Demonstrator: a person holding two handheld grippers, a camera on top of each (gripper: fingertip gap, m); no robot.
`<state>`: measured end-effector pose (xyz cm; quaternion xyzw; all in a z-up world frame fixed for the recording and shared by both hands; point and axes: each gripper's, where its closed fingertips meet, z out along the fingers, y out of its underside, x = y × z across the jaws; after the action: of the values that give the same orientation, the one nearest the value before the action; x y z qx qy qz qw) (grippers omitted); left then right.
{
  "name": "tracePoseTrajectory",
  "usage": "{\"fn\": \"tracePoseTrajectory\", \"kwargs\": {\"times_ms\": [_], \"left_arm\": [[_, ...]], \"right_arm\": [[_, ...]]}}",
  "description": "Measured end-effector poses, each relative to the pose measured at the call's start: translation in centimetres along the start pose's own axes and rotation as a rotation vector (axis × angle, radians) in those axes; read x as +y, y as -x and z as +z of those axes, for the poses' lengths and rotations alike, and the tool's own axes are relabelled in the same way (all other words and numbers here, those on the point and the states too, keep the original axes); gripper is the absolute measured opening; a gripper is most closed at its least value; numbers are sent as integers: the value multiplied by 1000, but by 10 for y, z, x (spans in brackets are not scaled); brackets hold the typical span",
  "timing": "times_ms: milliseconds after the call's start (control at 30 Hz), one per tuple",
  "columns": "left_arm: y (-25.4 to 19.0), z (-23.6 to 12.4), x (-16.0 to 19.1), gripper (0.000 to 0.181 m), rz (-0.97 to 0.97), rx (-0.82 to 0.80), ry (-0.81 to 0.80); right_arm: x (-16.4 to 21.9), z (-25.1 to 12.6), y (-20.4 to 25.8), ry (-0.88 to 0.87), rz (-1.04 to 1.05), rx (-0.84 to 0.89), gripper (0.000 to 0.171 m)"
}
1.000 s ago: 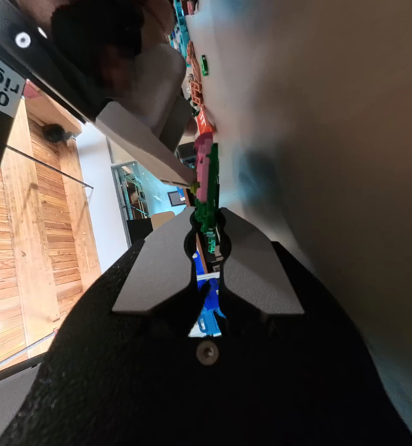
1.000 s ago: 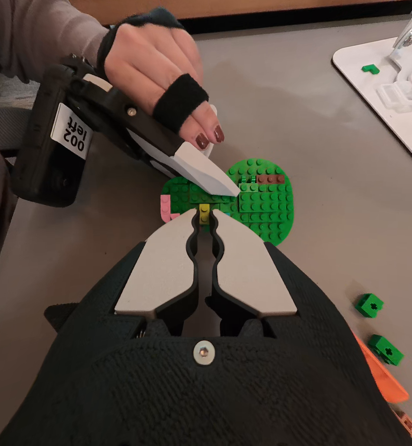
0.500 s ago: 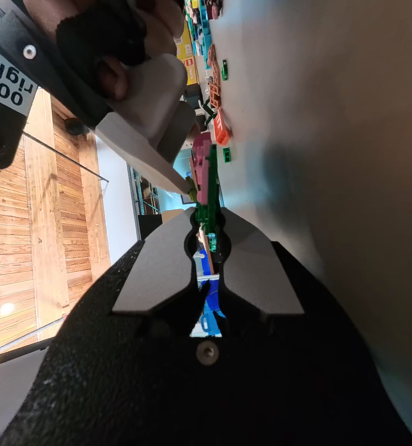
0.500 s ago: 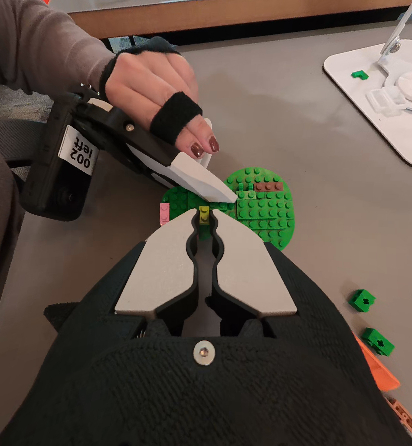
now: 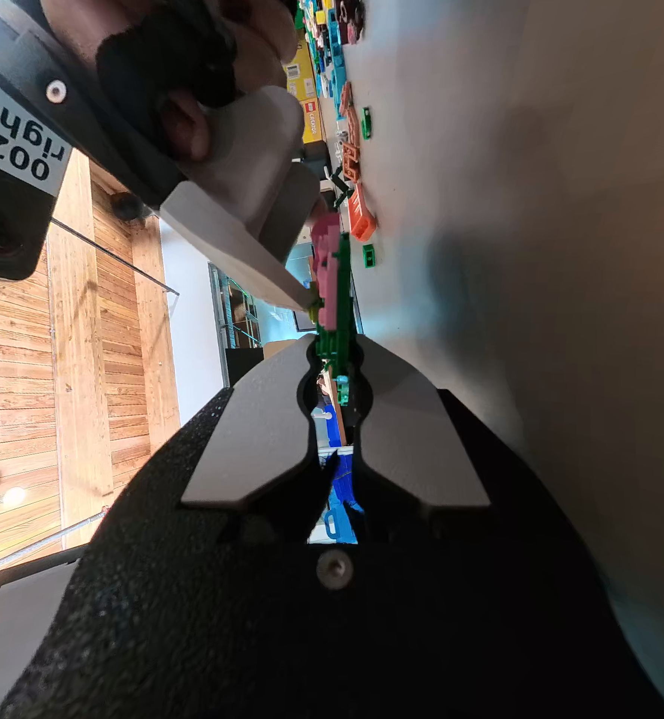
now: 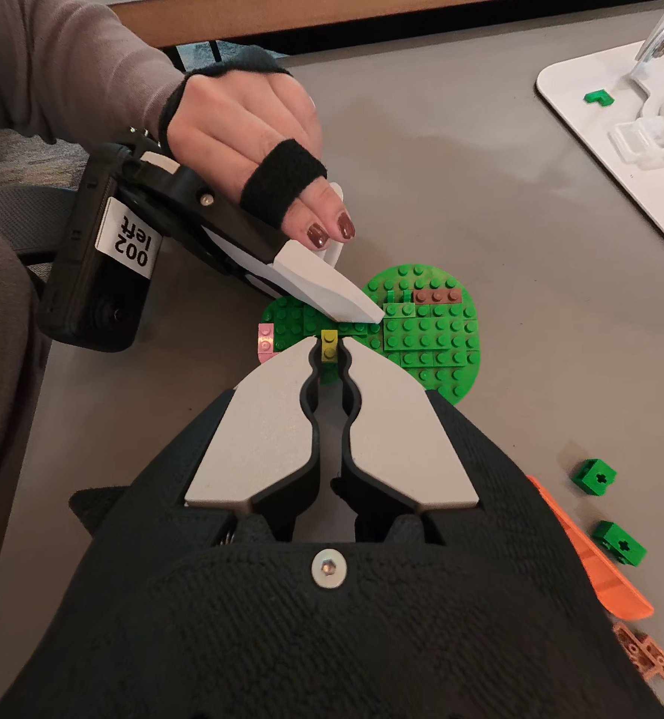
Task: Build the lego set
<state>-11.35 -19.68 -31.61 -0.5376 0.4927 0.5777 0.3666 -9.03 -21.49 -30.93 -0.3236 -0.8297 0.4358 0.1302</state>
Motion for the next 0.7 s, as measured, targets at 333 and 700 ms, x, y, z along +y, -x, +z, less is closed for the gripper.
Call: {"fn": "tracePoseTrajectory", "kwargs": {"times_ms": [333,700], "left_arm": [[0,-1,-1,13,10,-3,-3],[1,-1,-1,13,9,-4,-6]], "right_arm": [[1,-1,0,13,-8,11,5],[1,-1,2,21,-7,0,5]]}}
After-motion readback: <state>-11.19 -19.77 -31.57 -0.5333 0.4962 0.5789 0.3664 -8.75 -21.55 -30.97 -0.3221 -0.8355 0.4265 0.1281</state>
